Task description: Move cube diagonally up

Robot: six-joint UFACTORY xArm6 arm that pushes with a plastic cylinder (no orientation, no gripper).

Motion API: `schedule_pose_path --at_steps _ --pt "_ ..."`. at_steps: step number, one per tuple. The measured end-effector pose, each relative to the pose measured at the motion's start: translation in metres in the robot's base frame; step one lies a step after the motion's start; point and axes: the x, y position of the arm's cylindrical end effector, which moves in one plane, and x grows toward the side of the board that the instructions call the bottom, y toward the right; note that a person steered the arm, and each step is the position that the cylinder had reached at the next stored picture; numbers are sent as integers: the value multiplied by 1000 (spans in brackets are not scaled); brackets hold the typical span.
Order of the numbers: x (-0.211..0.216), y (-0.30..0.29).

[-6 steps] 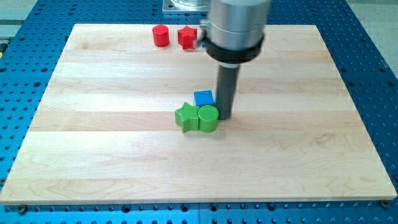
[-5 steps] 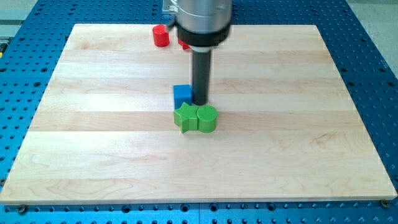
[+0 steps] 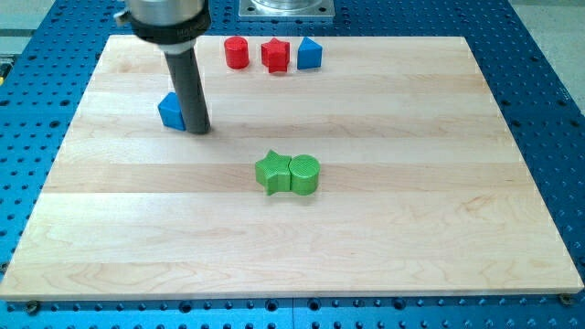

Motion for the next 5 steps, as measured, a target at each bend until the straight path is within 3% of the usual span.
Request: schedule_pose_path --at_steps 3,5 --pt "4 -67" --pt "38 -123"
